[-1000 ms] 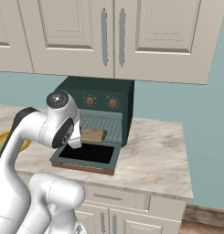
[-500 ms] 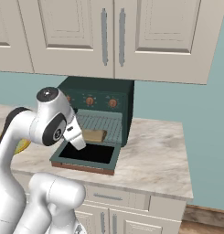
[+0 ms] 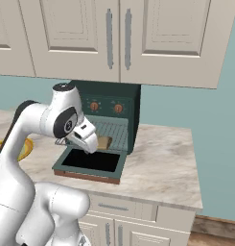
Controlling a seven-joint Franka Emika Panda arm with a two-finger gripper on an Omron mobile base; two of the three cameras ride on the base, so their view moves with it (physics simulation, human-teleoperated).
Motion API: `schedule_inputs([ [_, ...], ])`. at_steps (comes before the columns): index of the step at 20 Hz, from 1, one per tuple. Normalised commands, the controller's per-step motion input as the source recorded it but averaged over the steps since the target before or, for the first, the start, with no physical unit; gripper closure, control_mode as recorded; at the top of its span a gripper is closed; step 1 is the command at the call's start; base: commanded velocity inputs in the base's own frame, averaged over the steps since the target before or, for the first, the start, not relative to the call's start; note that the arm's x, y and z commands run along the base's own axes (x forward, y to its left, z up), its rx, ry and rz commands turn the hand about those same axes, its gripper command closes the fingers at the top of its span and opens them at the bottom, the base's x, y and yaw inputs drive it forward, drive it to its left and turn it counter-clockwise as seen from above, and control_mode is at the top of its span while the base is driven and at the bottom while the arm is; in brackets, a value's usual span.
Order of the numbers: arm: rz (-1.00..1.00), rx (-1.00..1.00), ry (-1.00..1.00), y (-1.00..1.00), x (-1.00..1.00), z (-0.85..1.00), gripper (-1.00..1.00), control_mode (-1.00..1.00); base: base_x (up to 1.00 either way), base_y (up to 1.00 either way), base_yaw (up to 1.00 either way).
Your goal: Pull the toaster oven rack outwards. Pick up the baguette from the plate and place it on the toaster oven rack. Close the toaster oven door fully and set the temperature to the lowest setting.
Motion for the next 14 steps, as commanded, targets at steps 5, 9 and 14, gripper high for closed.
schedule_inputs([
  [5, 0.43, -0.03, 0.04, 0.0, -0.04, -0.35, -1.0, -1.0, 0.0, 0.0, 0.0],
  [9, 0.21, -0.06, -0.18, 0.0, 0.0, -0.46, -1.0, -1.0, 0.0, 0.0, 0.0],
  [14, 0.04, -0.08, -0.33, 0.0, 0.02, -0.65, -1.0, -1.0, 0.0, 0.0, 0.0],
])
